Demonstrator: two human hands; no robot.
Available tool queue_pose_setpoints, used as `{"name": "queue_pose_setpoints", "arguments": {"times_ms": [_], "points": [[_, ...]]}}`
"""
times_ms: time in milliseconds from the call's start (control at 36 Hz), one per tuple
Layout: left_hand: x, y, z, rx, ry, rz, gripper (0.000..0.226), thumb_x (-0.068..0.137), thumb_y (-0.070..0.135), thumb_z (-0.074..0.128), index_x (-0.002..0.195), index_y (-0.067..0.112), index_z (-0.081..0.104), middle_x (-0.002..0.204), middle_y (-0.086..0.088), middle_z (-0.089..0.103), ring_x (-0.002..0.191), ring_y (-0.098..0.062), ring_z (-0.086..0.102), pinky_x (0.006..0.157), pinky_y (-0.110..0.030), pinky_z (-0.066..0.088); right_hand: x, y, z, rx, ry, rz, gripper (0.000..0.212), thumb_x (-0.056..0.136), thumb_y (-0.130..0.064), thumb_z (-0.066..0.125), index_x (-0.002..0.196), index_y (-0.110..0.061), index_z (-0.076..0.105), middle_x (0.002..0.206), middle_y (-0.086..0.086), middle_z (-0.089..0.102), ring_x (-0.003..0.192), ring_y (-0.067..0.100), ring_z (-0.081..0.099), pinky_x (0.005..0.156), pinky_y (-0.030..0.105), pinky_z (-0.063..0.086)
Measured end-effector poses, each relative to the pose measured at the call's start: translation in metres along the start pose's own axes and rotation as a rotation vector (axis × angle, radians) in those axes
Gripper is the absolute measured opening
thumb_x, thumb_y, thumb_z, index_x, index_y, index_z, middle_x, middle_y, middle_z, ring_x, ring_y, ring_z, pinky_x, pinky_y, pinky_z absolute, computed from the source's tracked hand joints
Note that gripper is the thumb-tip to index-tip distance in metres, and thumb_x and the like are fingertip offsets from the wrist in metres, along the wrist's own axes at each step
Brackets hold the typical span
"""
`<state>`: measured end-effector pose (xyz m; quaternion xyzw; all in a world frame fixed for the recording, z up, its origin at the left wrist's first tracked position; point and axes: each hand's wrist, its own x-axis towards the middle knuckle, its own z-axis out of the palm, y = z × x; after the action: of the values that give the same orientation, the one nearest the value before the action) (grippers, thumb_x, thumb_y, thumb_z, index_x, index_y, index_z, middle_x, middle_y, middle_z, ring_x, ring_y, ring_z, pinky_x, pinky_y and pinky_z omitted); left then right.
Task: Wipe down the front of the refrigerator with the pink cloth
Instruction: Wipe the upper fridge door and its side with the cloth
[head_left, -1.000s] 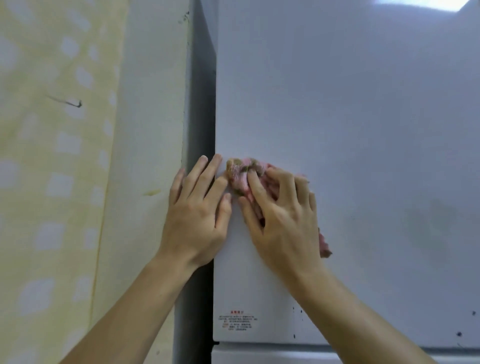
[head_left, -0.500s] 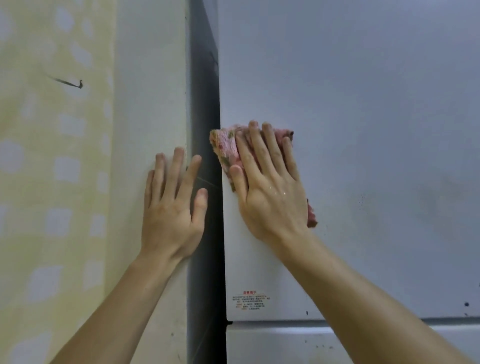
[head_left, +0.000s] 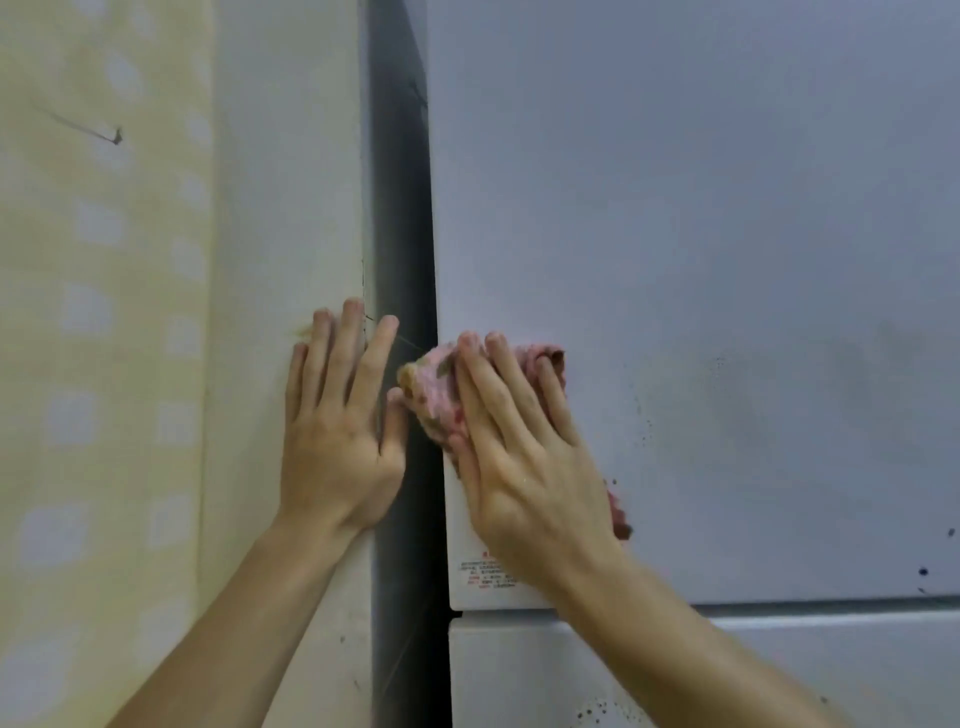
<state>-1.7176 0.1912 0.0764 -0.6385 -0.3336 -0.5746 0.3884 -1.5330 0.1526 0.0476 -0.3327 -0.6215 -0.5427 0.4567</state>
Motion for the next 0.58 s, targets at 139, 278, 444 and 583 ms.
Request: {"name": "queue_pose_setpoints", "arguments": {"times_ms": [139,278,444,583], "points": [[0.000,0.003,0.001,-0.001,0.012,-0.032,0.062,0.104,0.029,0.033,0.165,0.018,0.030,0.175,-0.005,0.018,0.163,-0.023,0.008,0.133,-0.048,0.006,0.066,0.025,0.006,-0.006,0.061,0.189,0.057,0.113,-0.028,0.029,0.163,-0.001,0.024,0.173,0.015,0.018,0.162,0.028,0.012,0.133,0.047,0.007],[-0.001,0.014,0.002,-0.061,0.040,-0.053,0.059,0.105,0.030,0.032,0.163,0.017,0.035,0.174,-0.006,0.022,0.163,-0.025,0.010,0.132,-0.051,0.008,0.029,0.008,0.004,0.006,0.039,0.160,0.056,0.114,-0.029,0.028,0.165,-0.007,0.022,0.174,0.013,0.015,0.162,0.026,0.009,0.133,0.047,0.008],[-0.020,0.048,0.005,-0.183,0.053,0.056,0.066,0.094,0.016,0.036,0.159,0.007,0.040,0.169,-0.009,0.033,0.161,-0.024,0.020,0.131,-0.051,0.015,-0.045,-0.014,-0.003,0.036,0.001,0.116,0.054,0.113,-0.029,0.032,0.163,-0.006,0.030,0.172,0.014,0.020,0.162,0.027,0.013,0.132,0.047,0.013],[-0.042,0.067,0.013,-0.279,0.061,0.008,0.064,0.096,0.014,0.034,0.159,0.005,0.039,0.168,-0.011,0.036,0.160,-0.023,0.025,0.127,-0.056,0.025,-0.059,-0.010,-0.007,0.042,-0.042,0.082,0.057,0.110,-0.025,0.039,0.163,-0.005,0.029,0.172,0.014,0.018,0.162,0.027,0.010,0.132,0.047,0.012]]}}
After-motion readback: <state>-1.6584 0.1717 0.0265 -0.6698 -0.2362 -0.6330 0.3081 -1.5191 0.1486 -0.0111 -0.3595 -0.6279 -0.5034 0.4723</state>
